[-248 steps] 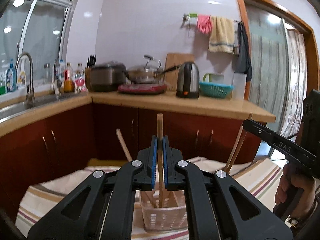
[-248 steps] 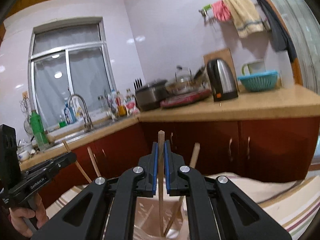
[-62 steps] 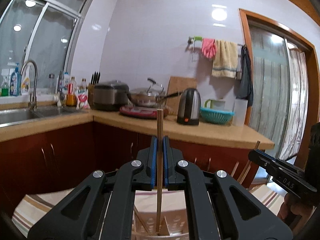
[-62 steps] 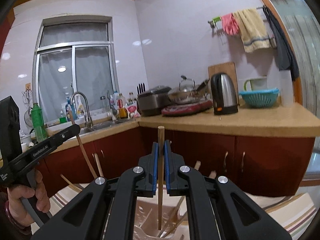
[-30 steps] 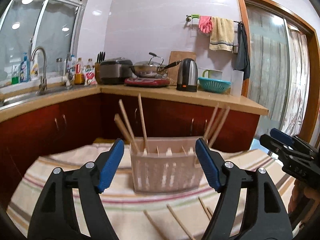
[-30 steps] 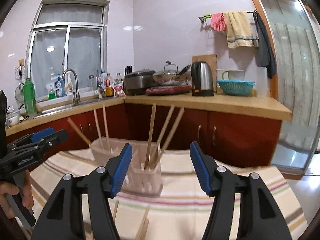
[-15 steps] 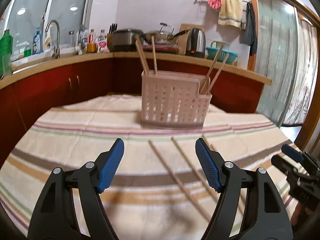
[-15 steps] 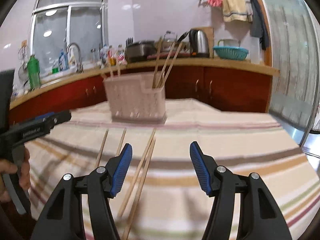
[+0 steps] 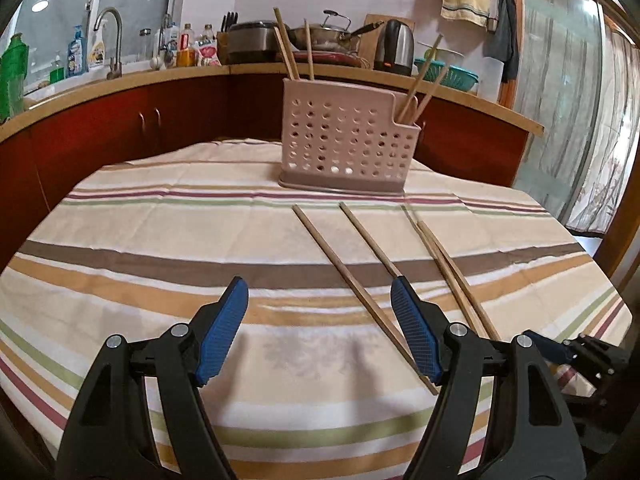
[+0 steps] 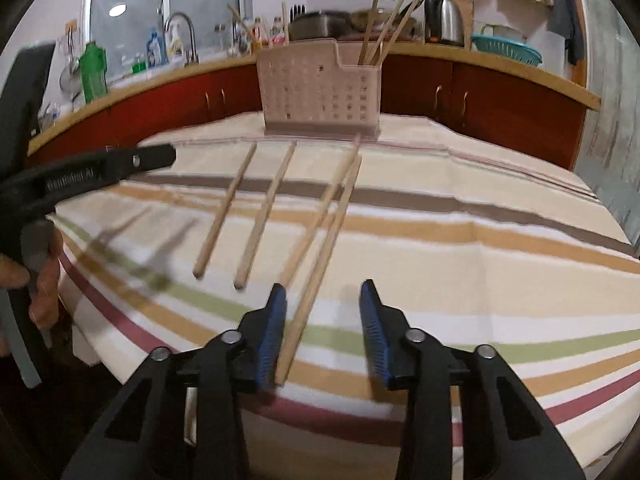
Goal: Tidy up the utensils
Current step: 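Move both open tools back over the remaining chopsticks, then close the right tool on a chopstick while the left tool closes on another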
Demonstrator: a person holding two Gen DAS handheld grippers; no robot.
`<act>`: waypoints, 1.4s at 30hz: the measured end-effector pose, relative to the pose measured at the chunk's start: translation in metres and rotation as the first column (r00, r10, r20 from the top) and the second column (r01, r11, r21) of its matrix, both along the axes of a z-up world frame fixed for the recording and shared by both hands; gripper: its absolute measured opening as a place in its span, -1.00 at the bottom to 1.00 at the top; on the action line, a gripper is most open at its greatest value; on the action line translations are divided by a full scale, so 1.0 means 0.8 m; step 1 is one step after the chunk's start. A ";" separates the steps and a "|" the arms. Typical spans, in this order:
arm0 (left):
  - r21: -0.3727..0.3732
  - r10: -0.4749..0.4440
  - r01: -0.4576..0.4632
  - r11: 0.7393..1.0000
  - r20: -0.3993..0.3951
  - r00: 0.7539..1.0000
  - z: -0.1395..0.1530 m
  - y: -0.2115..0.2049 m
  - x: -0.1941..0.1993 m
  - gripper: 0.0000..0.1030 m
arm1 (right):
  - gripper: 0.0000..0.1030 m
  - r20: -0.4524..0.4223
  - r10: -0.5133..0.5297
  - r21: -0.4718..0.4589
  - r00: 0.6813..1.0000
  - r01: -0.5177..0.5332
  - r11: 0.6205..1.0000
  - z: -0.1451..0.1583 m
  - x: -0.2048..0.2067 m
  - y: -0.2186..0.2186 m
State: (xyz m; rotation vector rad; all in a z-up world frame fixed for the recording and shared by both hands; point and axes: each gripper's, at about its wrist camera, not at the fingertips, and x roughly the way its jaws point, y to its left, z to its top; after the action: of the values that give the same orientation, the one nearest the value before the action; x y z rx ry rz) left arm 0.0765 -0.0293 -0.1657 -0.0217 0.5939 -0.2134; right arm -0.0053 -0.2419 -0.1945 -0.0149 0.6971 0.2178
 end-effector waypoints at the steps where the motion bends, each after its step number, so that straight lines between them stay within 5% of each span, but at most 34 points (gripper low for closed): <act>1: 0.000 -0.005 0.005 1.000 -0.003 1.000 -0.001 -0.003 0.000 0.40 | -0.27 0.001 -0.005 -0.009 1.000 0.005 1.000 -0.001 -0.002 0.000; 11: 0.000 -0.055 0.056 0.998 -0.087 0.995 -0.024 -0.037 0.008 0.40 | -0.42 0.001 -0.102 -0.017 0.995 0.102 0.995 0.001 0.001 -0.033; 16: 0.076 -0.060 0.075 0.994 -0.186 0.981 -0.048 -0.054 0.019 0.40 | -0.42 0.003 -0.100 -0.010 0.995 0.100 0.995 0.001 0.000 -0.034; 19: 0.127 -0.052 0.075 0.989 -0.176 0.983 -0.049 -0.054 0.016 0.42 | -0.42 0.003 -0.100 -0.011 0.995 0.100 0.995 0.001 0.001 -0.034; 27: 0.150 0.104 -0.077 0.986 -0.181 0.978 -0.048 0.025 0.015 0.49 | -0.42 0.009 -0.111 -0.005 0.994 0.111 0.994 0.000 0.000 -0.039; 34: 0.105 0.049 -0.033 0.994 -0.157 0.986 -0.050 0.042 0.011 0.26 | -0.42 0.019 -0.098 0.028 0.995 0.097 0.995 -0.001 -0.006 -0.047; 42: 0.104 -0.046 0.057 0.993 -0.107 0.993 -0.050 0.033 -0.001 -0.43 | -0.45 0.052 -0.064 0.037 0.997 0.063 0.997 -0.004 -0.018 -0.047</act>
State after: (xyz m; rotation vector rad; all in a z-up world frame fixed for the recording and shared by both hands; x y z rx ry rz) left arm 0.0754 -0.0032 -0.2059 0.0871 0.7098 -0.2313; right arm -0.0200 -0.2793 -0.1974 0.0348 0.6400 0.1680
